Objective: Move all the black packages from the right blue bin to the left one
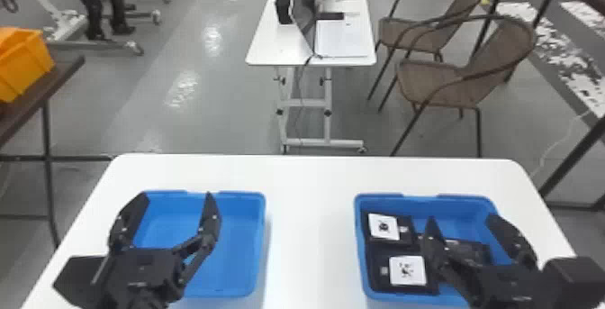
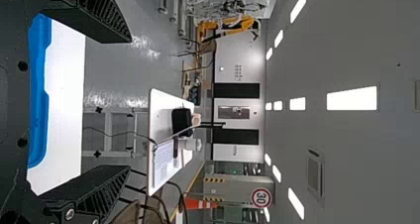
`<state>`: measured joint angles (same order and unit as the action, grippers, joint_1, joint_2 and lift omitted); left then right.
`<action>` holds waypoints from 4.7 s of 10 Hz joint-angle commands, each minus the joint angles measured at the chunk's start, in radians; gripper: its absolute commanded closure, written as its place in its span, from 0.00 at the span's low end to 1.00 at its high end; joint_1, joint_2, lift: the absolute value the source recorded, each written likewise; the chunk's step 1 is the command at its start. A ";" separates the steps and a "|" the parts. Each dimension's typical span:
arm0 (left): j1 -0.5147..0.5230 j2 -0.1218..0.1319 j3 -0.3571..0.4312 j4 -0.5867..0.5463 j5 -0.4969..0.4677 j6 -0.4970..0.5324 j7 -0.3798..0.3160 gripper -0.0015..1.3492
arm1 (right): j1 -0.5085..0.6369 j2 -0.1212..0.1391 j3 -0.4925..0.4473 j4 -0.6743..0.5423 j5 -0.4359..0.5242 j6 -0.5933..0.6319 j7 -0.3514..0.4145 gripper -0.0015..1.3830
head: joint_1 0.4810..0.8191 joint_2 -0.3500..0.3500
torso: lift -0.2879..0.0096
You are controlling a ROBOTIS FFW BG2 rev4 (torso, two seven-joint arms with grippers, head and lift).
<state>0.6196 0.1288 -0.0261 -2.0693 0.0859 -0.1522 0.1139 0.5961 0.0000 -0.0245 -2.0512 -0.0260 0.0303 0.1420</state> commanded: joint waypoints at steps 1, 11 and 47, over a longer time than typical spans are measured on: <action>-0.001 -0.002 0.000 0.000 0.000 0.000 0.001 0.08 | -0.006 0.001 0.005 0.006 -0.006 -0.038 0.004 0.12 | 0.63 0.57 | 0.83; -0.004 0.000 0.000 0.000 0.009 0.016 0.000 0.08 | -0.082 0.001 -0.083 0.020 -0.129 0.289 -0.062 0.12 | 0.63 0.52 | 0.83; -0.147 -0.038 -0.021 0.048 0.528 -0.004 -0.016 0.06 | -0.737 -0.097 0.147 0.460 -0.802 0.708 0.487 0.93 | 0.63 0.87 | 0.83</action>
<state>0.4853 0.0839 -0.0350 -2.0290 0.5381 -0.1480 0.0982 -0.1239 -0.0954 0.0947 -1.6195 -0.8042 0.7473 0.6297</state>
